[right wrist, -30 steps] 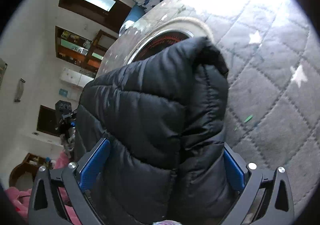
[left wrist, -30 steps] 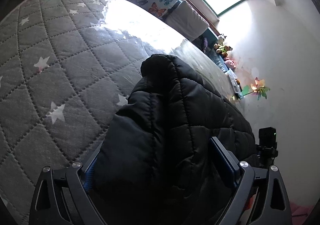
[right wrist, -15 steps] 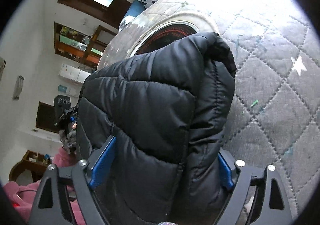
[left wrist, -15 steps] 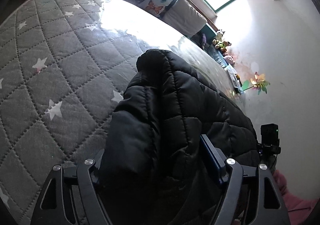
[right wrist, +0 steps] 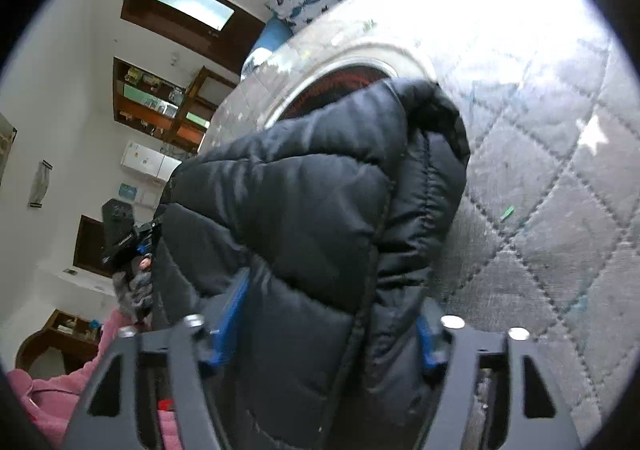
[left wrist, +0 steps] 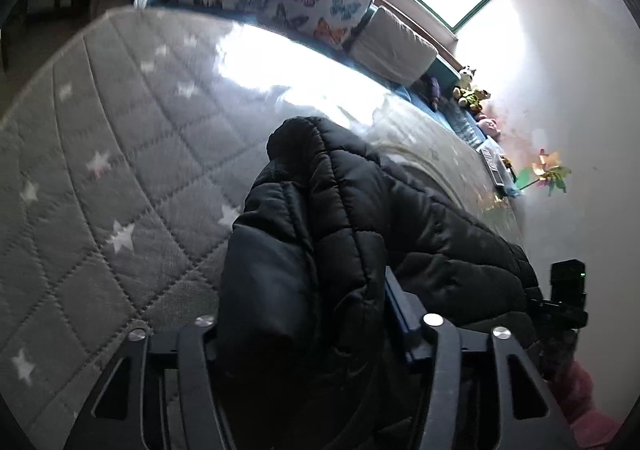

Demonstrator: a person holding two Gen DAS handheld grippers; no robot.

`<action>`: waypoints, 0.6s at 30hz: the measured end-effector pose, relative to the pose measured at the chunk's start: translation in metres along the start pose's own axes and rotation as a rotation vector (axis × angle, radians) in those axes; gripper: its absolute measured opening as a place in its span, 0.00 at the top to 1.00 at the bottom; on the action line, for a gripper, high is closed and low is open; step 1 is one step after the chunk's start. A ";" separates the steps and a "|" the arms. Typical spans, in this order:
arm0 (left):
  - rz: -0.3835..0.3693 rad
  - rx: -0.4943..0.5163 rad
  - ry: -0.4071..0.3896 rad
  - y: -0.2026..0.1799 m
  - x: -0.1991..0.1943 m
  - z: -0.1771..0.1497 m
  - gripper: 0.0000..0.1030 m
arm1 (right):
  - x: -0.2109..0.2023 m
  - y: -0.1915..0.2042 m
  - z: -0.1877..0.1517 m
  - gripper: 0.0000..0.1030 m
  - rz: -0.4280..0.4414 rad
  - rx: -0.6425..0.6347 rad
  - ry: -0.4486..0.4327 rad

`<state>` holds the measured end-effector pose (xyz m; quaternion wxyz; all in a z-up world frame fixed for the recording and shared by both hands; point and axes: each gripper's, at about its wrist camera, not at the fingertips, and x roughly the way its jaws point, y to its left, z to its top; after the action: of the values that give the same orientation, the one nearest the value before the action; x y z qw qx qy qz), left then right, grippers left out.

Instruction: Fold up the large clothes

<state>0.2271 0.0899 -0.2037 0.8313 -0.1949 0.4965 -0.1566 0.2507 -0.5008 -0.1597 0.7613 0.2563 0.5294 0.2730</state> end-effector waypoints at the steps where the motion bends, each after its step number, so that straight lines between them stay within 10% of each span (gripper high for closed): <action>1: 0.005 0.002 -0.011 -0.009 -0.004 0.002 0.49 | -0.005 0.003 0.001 0.47 -0.002 -0.008 -0.015; 10: -0.076 0.079 -0.051 -0.109 -0.001 0.035 0.52 | -0.078 0.010 0.015 0.54 -0.070 -0.094 -0.170; 18: -0.201 0.131 -0.009 -0.239 0.086 0.107 0.52 | -0.156 -0.011 0.062 0.54 -0.238 -0.158 -0.308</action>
<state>0.3459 -0.1406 -0.1087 0.8244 -0.1899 0.4596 -0.2704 0.2655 -0.6224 -0.0439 0.8778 0.1704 0.4102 0.1792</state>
